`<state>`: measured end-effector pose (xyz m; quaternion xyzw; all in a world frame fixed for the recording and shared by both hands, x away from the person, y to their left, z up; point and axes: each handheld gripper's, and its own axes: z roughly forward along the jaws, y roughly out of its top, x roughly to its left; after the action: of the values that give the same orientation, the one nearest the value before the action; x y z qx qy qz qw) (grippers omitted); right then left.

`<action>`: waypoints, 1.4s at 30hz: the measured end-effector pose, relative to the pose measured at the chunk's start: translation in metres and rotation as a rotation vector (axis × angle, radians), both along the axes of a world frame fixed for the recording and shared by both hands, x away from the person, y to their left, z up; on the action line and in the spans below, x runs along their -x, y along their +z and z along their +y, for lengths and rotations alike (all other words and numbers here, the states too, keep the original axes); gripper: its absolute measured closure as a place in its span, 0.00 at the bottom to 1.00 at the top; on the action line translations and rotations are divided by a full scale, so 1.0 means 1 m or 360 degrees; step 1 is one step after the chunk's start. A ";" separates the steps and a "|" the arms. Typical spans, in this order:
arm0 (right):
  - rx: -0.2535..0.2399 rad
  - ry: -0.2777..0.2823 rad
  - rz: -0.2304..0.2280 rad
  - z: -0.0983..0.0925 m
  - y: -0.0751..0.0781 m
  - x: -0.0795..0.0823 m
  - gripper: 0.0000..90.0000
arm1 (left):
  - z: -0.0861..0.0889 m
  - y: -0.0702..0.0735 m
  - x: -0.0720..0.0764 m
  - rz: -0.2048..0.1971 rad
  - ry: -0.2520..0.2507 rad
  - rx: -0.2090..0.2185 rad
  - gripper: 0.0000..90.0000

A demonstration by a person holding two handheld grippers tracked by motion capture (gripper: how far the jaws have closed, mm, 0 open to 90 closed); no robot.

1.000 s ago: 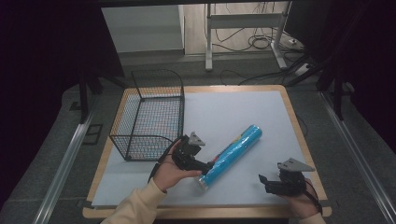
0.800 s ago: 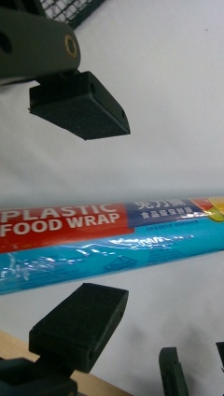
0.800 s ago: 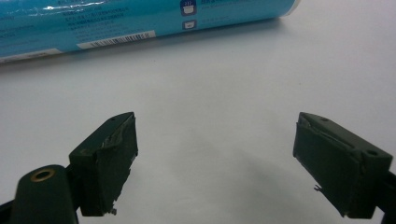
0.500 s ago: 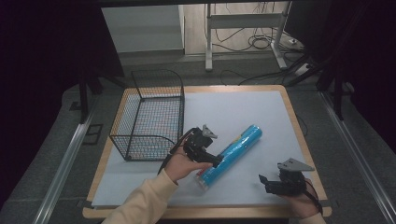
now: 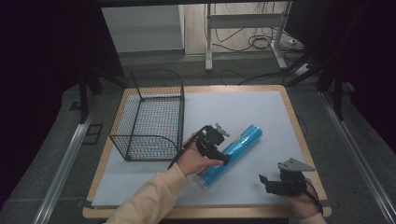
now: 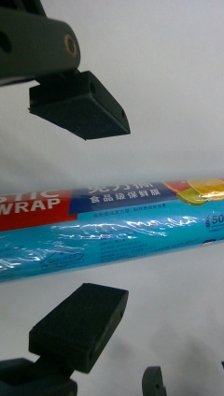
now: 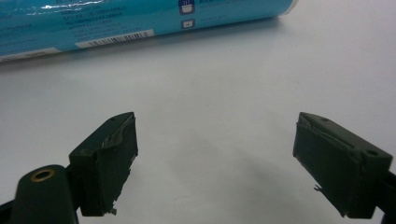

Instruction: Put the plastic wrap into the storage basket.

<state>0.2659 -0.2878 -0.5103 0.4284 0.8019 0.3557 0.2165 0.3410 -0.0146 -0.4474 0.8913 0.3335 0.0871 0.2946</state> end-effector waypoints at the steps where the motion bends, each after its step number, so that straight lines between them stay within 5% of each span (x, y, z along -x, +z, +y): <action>1: 0.0000 0.0000 0.0000 0.000 0.000 0.000 0.16 | -0.004 -0.001 -0.002 0.0006 -0.0004 -0.0010 0.20; 31: 0.0006 -0.0005 0.0003 0.000 -0.001 -0.001 0.16 | -0.061 -0.040 -0.037 0.0192 -0.0087 -0.0358 0.24; 42: -0.0003 -0.0033 0.0003 -0.003 0.001 -0.001 0.16 | -0.065 -0.041 -0.039 0.0247 -0.0054 -0.0380 0.33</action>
<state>0.2672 -0.2908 -0.5098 0.4371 0.7974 0.3538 0.2189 0.3801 -0.0795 -0.4883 0.9296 0.3274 0.0520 0.1612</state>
